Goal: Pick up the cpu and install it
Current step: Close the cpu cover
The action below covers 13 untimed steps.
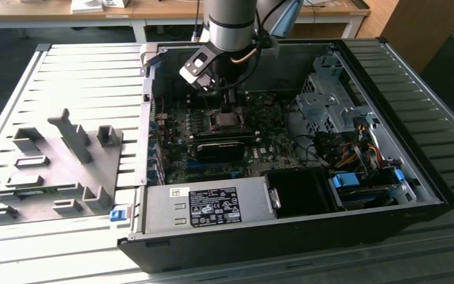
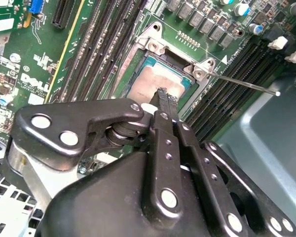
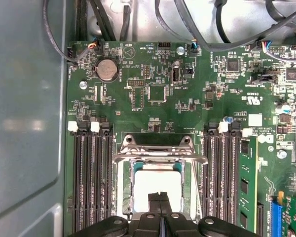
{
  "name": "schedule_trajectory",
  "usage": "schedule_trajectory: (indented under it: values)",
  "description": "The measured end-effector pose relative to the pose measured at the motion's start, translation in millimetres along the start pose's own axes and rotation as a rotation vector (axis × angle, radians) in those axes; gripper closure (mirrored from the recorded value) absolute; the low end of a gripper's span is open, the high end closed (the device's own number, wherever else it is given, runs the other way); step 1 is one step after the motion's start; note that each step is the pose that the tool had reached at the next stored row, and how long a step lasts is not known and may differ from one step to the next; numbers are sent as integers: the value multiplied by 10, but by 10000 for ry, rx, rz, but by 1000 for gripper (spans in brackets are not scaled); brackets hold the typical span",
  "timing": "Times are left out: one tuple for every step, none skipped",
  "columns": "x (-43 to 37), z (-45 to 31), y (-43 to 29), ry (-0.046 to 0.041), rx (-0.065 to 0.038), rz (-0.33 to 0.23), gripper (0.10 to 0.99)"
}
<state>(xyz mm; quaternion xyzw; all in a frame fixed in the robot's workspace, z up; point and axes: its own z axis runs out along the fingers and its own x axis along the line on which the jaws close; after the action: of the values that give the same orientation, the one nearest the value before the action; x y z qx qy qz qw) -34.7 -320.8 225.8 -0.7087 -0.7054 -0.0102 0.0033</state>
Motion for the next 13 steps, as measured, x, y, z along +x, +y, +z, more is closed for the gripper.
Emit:
schedule_trajectory:
  values:
    - [0,-13,0,-1,5,0,980]
    - [1,-24,0,0,9,1,980]
    - [1,-36,0,0,14,1,980]
    - [1,-48,0,0,17,1,980]
    - [1,-59,0,-2,19,1,980]
    - [1,-70,0,-2,20,1,980]
    - [2,-79,1,0,19,1,980]
    - [2,-89,1,0,19,1,980]
    - [2,-103,1,1,19,1,980]
    - [2,-122,1,0,20,1,980]
    - [3,-149,1,-1,23,1,980]
    - [3,-176,2,0,23,1,980]
    - [4,-209,2,0,23,2,980]
